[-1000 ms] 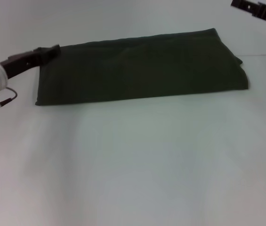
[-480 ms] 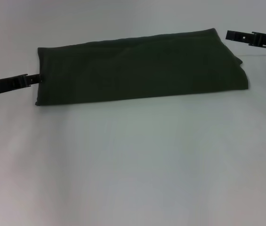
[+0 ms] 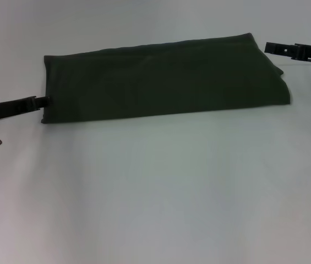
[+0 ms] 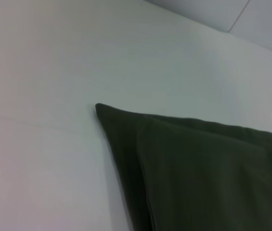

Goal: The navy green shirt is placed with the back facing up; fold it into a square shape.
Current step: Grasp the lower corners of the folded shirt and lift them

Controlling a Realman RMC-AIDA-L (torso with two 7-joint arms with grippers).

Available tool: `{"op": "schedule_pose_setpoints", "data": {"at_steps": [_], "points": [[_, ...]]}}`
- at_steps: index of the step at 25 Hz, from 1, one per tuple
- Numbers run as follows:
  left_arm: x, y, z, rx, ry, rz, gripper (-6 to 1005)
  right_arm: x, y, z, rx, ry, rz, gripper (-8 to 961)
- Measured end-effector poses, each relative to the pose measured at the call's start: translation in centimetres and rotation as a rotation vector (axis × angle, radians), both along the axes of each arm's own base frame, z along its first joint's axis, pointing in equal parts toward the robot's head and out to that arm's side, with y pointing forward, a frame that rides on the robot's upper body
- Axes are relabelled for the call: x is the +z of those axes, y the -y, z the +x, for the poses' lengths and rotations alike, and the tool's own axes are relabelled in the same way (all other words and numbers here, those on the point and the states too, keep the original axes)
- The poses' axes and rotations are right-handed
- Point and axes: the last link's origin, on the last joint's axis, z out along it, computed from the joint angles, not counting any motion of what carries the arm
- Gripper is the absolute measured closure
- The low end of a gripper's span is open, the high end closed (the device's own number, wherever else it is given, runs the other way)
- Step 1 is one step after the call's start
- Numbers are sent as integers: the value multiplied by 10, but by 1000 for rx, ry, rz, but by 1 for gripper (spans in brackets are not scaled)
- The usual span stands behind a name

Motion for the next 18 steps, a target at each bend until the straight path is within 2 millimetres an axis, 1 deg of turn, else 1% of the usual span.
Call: {"op": "schedule_pose_setpoints", "data": {"at_steps": [5, 9, 18], "points": [[-15, -2, 4, -11, -35, -10, 379, -2, 1, 0, 0, 1, -5, 81], [-24, -6, 8, -24, -81, 5, 380, -2, 1, 0, 0, 2, -5, 81], [-31, -7, 5, 0, -108, 15, 383, -4, 1, 0, 2, 11, -15, 82]]}}
